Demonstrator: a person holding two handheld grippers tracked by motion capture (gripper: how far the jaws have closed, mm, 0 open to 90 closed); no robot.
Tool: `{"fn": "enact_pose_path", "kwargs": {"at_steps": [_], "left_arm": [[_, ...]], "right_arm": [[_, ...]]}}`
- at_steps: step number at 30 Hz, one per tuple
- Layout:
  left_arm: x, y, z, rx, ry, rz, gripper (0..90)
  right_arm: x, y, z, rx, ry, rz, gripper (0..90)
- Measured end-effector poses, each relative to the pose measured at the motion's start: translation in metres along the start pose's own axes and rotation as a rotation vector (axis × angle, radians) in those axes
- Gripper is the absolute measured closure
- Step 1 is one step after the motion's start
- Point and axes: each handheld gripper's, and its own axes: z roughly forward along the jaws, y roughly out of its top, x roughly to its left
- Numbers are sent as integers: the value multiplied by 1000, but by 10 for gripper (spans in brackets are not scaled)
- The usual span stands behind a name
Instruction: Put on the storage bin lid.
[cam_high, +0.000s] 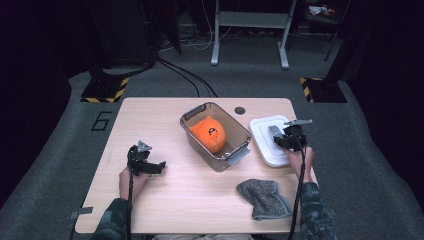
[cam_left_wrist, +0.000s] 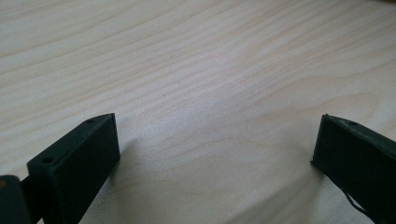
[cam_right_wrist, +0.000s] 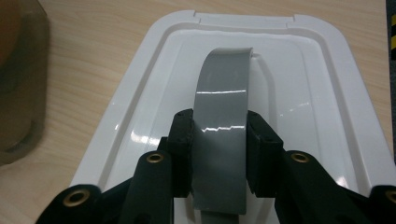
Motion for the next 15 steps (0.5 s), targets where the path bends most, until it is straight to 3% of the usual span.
{"fn": "enact_pose_path", "kwargs": {"at_steps": [15], "left_arm": [[0,0,0,0,1,0,0]], "right_arm": [[6,5,-31,-10,-1,-33,669]]}}
